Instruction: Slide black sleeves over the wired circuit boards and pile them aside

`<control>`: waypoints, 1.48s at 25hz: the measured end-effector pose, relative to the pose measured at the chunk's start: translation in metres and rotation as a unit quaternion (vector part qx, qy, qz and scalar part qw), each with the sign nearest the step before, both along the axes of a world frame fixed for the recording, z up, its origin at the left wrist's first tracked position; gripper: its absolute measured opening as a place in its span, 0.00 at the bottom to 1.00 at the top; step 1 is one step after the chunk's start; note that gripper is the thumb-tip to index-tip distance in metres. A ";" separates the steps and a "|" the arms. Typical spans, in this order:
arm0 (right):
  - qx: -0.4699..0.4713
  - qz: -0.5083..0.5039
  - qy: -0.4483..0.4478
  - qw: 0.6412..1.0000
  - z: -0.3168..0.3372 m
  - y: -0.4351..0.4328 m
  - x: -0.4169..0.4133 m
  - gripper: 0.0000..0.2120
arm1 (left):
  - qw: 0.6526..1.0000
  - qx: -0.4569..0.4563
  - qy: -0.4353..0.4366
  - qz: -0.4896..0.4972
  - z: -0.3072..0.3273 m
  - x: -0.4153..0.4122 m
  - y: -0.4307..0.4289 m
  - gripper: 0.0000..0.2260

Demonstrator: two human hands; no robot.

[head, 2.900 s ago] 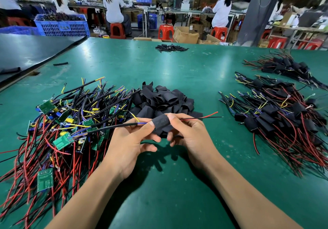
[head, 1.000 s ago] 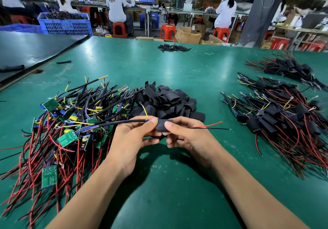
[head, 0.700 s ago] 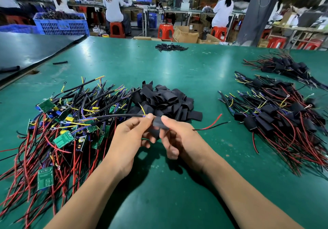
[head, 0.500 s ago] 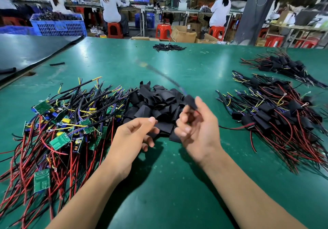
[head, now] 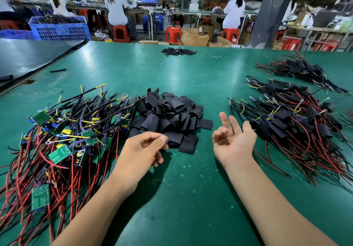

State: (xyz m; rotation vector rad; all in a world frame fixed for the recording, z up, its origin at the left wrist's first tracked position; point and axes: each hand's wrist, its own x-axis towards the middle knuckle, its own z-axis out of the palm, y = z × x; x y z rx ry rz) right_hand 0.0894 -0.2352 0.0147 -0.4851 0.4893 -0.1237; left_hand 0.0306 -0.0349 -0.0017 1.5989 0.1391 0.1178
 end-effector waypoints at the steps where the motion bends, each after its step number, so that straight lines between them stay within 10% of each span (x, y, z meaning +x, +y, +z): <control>1: -0.017 0.000 -0.001 1.000 -0.001 0.002 0.000 0.16 | 1.000 0.006 -0.002 0.003 0.000 0.000 -0.001 0.06; 7: -0.346 0.055 -0.082 0.933 -0.008 0.035 -0.009 0.08 | 0.985 0.165 -0.034 0.024 -0.001 -0.006 -0.007 0.05; 14: -0.726 0.163 -0.291 0.602 -0.028 0.061 -0.026 0.07 | 0.929 0.347 -0.123 0.041 -0.004 -0.013 -0.020 0.04; 22: -0.679 0.178 -0.238 0.671 -0.025 0.056 -0.028 0.07 | 0.895 0.386 -0.058 0.217 0.002 -0.010 0.006 0.18; 37: -0.690 0.184 -0.251 0.654 -0.025 0.054 -0.029 0.07 | 0.843 0.529 0.037 0.092 0.009 -0.015 0.004 0.14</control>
